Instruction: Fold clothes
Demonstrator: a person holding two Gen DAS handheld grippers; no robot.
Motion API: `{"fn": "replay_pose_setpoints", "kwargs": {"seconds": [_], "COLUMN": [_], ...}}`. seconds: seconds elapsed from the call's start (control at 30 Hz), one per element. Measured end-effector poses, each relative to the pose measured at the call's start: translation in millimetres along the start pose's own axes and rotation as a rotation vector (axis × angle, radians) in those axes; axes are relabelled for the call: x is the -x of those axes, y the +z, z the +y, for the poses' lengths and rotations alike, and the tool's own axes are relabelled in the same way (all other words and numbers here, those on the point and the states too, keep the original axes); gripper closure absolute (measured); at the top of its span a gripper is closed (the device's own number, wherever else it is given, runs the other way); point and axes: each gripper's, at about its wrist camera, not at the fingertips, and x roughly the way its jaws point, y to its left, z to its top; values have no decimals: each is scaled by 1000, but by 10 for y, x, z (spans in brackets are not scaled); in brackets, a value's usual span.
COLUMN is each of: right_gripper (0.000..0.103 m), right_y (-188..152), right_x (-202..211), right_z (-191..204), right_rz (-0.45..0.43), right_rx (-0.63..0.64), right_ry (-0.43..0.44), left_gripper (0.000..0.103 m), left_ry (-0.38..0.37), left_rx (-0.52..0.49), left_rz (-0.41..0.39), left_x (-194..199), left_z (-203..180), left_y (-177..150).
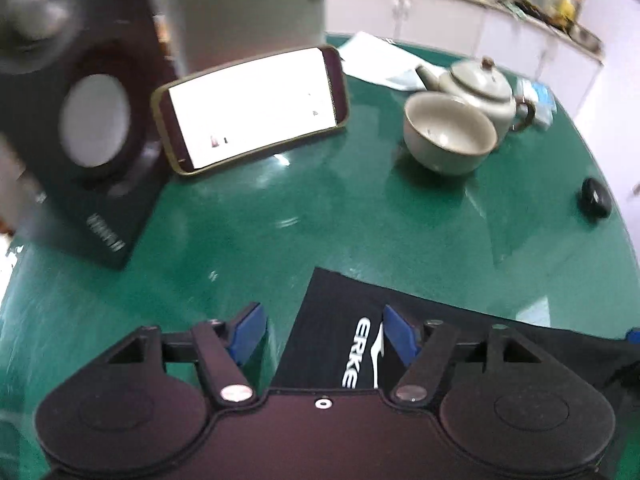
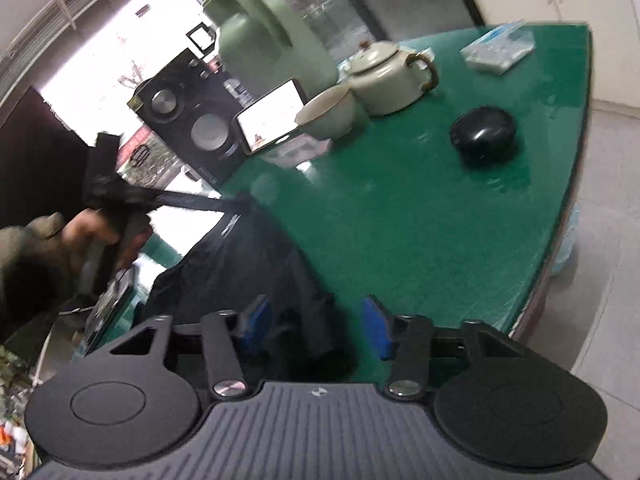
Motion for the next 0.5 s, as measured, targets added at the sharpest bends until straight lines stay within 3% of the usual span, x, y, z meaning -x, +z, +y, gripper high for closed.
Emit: {"fn": "replay_pose_setpoints", "kwargs": {"seconds": [0.1,0.2,0.23,0.33,0.5], "right_gripper": [69,79,83,90,93], "right_y": [-9,-11,-15,-24,-4], "right_x": [-13,-26,-28,-39,1], "right_z": [29,53,51,74,163], "right_rz": [2,0,1,12,3], "right_rx": [16,35,36,58,100], "right_ry": [-6,-34,-35,-46,-35], "left_gripper": [39,73,90,95,96], "left_ry": [-7,-24,-28,-29,-19], "left_rx": [-11,-28,-28,-45,-74], "left_rz": [-5,-21,-25,-31,-77], "left_x": [-41,-31,-24,-21,43], "left_z": [-22,-57,-63,-110,-202], "left_y": [46,55,58,50,51]}}
